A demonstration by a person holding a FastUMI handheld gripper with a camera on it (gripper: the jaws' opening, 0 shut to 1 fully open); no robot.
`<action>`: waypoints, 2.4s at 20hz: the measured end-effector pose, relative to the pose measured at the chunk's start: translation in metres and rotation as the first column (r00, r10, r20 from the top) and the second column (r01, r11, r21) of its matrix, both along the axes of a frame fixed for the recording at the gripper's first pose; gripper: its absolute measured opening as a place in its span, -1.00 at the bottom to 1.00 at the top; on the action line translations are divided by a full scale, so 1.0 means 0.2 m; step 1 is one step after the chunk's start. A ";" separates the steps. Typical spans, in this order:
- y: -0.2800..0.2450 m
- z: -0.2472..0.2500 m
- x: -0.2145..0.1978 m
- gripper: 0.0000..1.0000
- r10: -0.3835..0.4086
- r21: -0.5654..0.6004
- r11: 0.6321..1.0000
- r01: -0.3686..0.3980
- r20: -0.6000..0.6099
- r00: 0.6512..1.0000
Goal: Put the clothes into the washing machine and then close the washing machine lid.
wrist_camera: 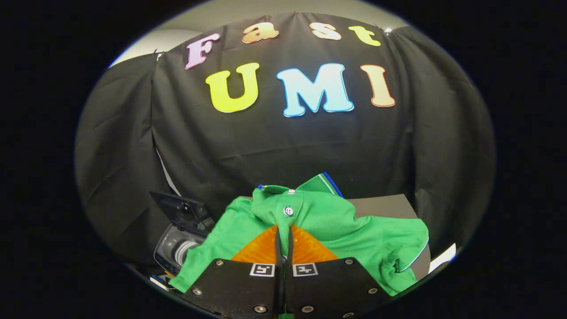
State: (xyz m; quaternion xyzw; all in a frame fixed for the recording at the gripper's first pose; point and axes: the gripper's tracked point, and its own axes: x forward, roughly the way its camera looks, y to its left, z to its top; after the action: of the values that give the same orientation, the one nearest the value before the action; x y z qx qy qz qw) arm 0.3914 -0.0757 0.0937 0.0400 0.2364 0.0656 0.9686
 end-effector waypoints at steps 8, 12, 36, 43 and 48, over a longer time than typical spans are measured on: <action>0.36 0.24 -0.01 -0.99 0.038 0.079 0.996 -0.047 0.116 0.993; 0.58 0.30 -0.04 -0.99 0.083 0.091 0.991 -0.098 0.155 0.984; 1.55 0.08 -0.20 -0.99 0.264 0.117 0.954 -0.275 0.103 0.959; 1.75 -0.08 -0.22 -0.99 0.291 0.117 0.948 -0.296 0.057 0.955; 1.85 -0.26 -0.24 -0.99 0.299 0.105 0.949 -0.297 0.003 0.954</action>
State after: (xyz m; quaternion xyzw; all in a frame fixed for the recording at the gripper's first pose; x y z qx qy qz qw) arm 0.3440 0.2940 0.0416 0.0549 0.2423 0.2232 0.9426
